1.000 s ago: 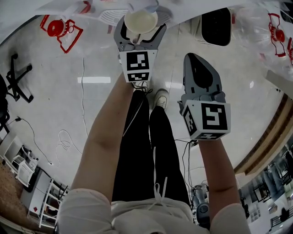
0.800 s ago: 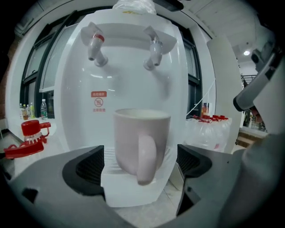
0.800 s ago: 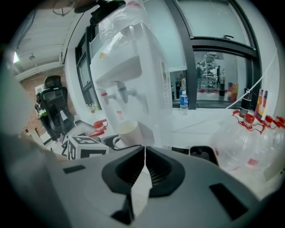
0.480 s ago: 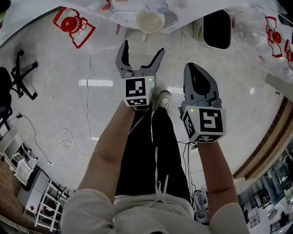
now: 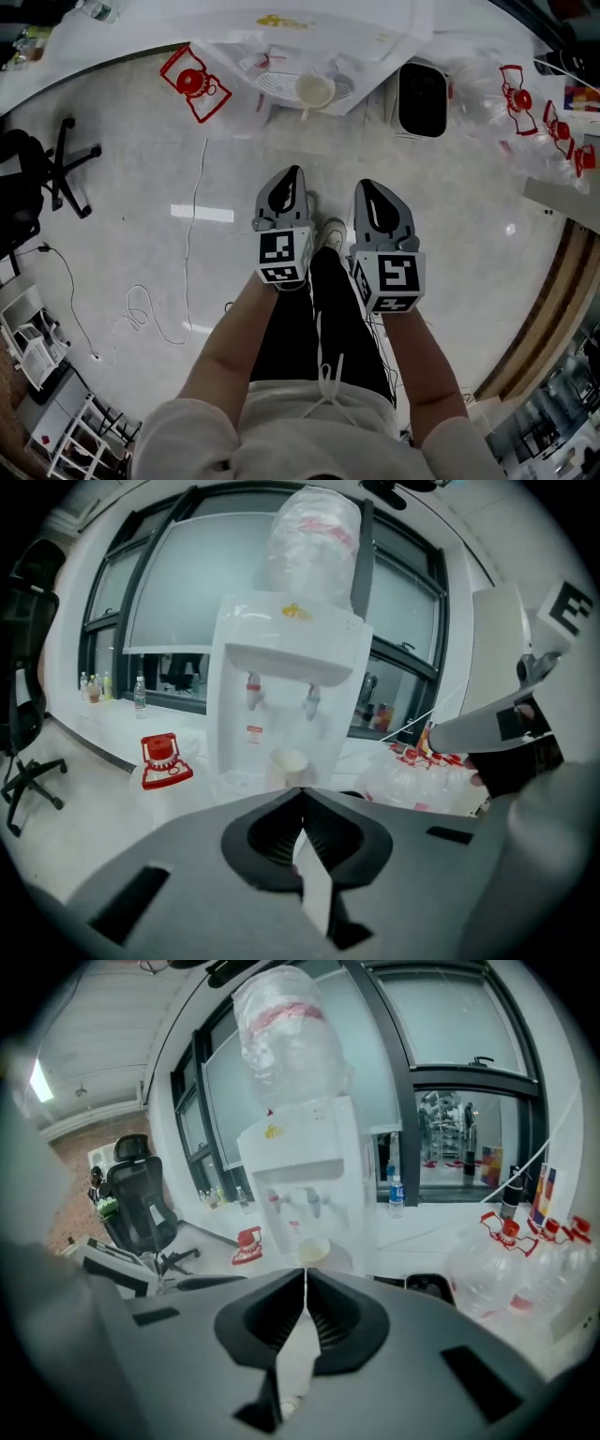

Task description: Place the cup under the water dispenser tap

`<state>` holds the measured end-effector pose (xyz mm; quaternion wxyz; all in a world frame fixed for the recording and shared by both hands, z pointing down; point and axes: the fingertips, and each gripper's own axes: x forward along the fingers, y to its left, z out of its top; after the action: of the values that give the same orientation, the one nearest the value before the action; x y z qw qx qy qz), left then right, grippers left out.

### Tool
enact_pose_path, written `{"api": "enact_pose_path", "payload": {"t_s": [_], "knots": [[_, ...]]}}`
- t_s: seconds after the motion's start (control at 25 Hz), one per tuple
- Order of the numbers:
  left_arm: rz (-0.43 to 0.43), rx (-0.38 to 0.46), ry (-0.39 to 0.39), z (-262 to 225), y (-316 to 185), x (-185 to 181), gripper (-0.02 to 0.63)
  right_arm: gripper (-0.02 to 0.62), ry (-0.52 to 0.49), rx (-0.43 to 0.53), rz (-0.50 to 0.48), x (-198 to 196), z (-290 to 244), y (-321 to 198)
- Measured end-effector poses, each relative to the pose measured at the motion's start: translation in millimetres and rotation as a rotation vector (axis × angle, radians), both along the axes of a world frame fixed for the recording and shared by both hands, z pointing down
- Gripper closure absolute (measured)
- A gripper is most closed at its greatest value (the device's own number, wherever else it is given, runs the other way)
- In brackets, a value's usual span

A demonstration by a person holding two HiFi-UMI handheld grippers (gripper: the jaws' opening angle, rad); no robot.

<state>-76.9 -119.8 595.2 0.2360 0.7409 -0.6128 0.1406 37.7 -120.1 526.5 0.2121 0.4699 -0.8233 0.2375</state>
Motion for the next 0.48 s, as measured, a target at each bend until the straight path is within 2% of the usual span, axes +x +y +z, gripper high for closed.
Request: {"api": "enact_pose_path", "payload": {"t_s": [0.16,0.28,0.36,0.48], "knots": [[0.057,-0.032,0.023,-50.1,10.9,9.9,0.588,0.566,0.005,0.016,-0.025,-7.3,-41.3,10.9],[0.139,-0.075,0.103,-98.8,17.9,27.7,0.588,0.566,0.007,0.046,-0.028,-7.0,-80.1,15.9],[0.177,-0.068,0.165,-140.7,23.6,38.4,0.588,0.566,-0.001,0.066,-0.029,-5.7,-108.7,22.7],[0.187,-0.014,0.193,-199.2,30.2,43.0,0.588,0.566,-0.025,0.115,-0.034,-3.0,-152.8,33.6]]}}
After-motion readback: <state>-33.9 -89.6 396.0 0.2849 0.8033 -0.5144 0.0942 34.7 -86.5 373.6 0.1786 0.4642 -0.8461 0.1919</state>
